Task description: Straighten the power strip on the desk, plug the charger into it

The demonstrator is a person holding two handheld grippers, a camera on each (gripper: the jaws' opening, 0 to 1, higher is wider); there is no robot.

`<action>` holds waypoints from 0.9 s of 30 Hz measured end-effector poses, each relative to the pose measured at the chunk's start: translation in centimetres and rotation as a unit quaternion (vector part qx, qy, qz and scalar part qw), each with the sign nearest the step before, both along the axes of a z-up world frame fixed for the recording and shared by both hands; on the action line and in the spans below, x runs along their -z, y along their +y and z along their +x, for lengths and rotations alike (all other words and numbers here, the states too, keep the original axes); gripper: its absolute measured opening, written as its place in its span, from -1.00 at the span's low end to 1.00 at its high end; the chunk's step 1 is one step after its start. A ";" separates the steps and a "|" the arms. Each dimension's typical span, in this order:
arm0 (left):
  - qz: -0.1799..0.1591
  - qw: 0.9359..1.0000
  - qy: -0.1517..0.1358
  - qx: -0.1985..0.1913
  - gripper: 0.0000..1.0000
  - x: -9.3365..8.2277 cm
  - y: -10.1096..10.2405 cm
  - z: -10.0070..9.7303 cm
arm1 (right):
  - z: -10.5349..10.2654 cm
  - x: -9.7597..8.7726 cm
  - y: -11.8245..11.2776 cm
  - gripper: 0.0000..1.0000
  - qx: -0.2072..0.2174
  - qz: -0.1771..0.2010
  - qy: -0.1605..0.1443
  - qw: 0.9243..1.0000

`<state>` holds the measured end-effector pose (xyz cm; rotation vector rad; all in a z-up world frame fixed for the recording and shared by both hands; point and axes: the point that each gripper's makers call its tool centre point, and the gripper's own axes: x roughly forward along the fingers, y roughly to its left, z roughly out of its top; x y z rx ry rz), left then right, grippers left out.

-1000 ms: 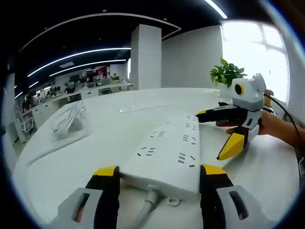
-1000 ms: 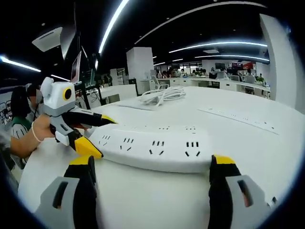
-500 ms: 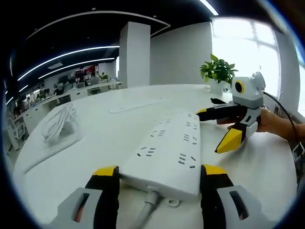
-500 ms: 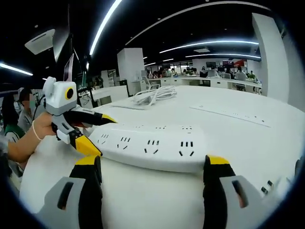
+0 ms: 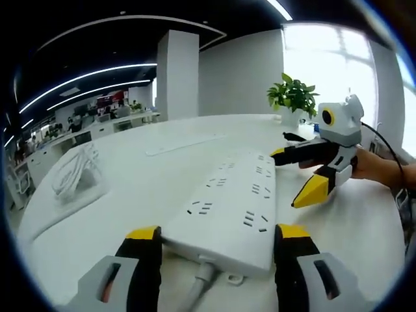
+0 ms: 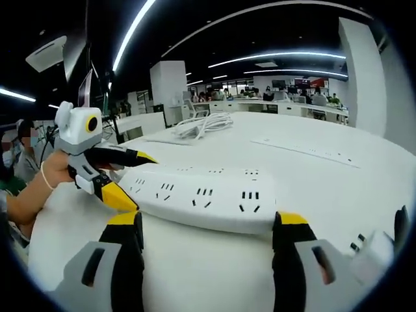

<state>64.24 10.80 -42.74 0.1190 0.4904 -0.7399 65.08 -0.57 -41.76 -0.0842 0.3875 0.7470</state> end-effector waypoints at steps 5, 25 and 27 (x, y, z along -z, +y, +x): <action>0.000 1.000 0.002 0.016 0.44 0.0 -0.3 0.1 | -0.6 -0.1 -0.4 0.57 0.012 0.008 0.002 1.000; 0.010 0.996 0.013 0.089 0.45 0.1 -1.3 0.4 | -2.2 -0.4 -1.5 0.54 0.050 0.024 0.006 0.998; 0.011 0.995 0.014 0.094 0.45 0.1 -1.4 0.5 | -2.3 -0.4 -1.5 0.54 0.053 0.023 0.007 0.998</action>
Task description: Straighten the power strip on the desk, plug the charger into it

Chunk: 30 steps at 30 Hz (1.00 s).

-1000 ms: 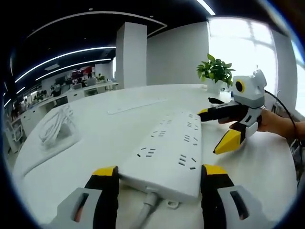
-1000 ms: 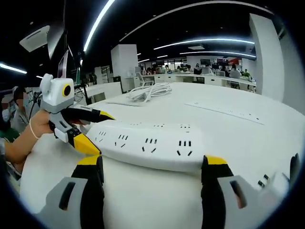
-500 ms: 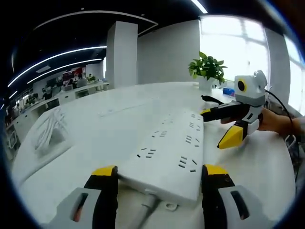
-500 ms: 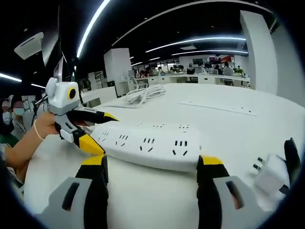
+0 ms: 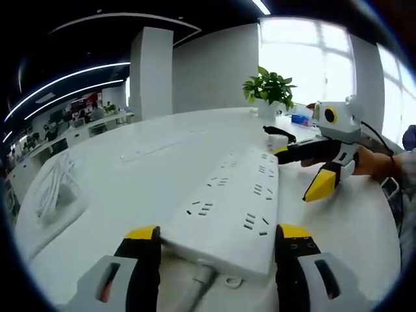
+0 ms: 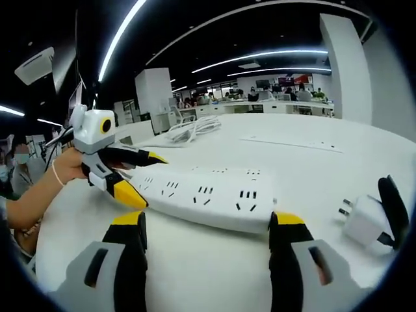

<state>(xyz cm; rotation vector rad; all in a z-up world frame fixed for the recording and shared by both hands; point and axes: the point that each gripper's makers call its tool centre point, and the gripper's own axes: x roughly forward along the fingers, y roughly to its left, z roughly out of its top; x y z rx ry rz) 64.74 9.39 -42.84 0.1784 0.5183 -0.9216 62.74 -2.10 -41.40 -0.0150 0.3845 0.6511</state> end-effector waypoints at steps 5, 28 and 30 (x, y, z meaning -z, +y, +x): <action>0.001 1.000 0.001 0.008 0.46 0.0 -0.2 0.3 | -0.1 0.1 -0.1 0.55 0.003 -0.005 0.002 1.000; -0.021 0.988 -0.080 -0.128 0.36 -1.1 1.4 -1.4 | 2.3 0.6 -1.9 0.53 -0.026 -0.023 -0.034 0.999; -0.024 0.990 -0.070 -0.121 0.36 -0.5 0.9 -1.7 | 2.5 0.2 -1.9 0.53 -0.026 -0.013 -0.039 0.999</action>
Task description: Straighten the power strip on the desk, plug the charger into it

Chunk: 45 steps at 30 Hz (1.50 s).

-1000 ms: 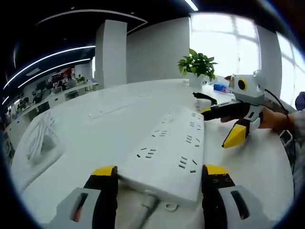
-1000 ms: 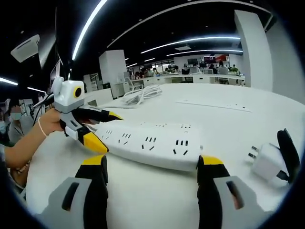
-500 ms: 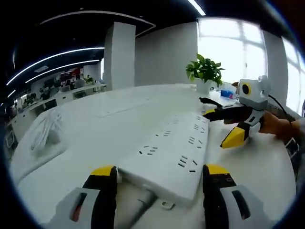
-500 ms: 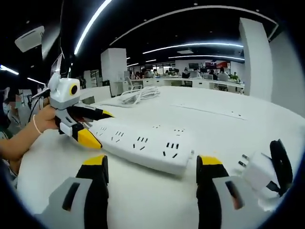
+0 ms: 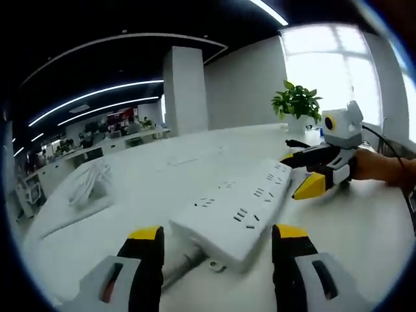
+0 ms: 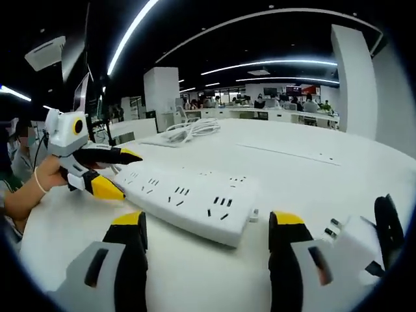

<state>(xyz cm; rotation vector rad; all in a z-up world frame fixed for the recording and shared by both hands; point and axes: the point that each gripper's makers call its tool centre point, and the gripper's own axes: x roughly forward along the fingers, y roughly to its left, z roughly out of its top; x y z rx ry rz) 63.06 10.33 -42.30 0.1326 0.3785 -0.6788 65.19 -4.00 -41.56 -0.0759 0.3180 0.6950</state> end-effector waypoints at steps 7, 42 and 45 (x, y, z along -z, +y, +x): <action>0.003 1.000 -0.004 -0.002 0.29 0.1 -0.3 0.1 | 0.1 0.2 0.3 0.42 -0.008 0.000 0.004 1.000; 0.006 1.000 -0.021 0.007 0.00 0.1 0.0 0.4 | 0.8 0.4 0.7 0.19 0.005 -0.031 -0.035 0.999; 0.006 1.000 -0.021 0.009 0.00 0.1 0.0 0.4 | 0.7 0.4 0.6 0.18 0.009 -0.029 -0.032 0.999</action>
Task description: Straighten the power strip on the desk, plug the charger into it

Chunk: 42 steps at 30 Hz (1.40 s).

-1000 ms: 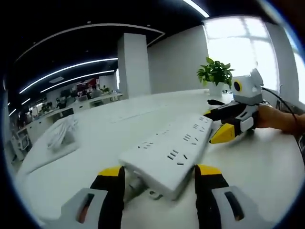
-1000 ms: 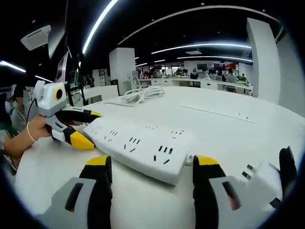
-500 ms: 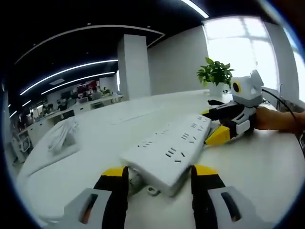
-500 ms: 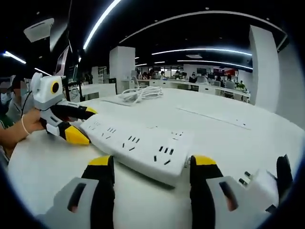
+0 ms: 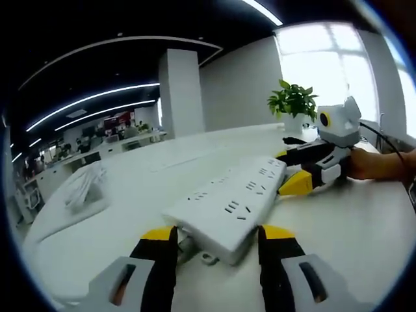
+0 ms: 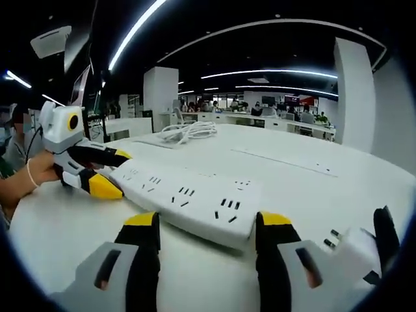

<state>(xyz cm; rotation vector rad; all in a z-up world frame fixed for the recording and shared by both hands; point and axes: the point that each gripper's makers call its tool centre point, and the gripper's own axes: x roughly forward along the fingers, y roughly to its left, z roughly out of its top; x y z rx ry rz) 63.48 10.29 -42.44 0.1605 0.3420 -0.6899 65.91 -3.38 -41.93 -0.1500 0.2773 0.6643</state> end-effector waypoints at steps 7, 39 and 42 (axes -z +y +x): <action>-0.008 1.000 0.002 0.007 -0.01 -0.1 -0.1 0.2 | 0.0 0.0 -0.1 0.18 0.010 0.003 0.003 1.000; -0.029 0.998 0.018 0.045 -0.03 -0.4 -1.1 0.7 | -0.7 -0.1 -1.1 0.15 0.055 0.003 0.010 0.998; -0.028 0.998 0.017 0.052 -0.02 -0.4 -1.3 0.7 | -1.0 -0.1 -1.2 0.15 0.066 0.003 0.010 0.998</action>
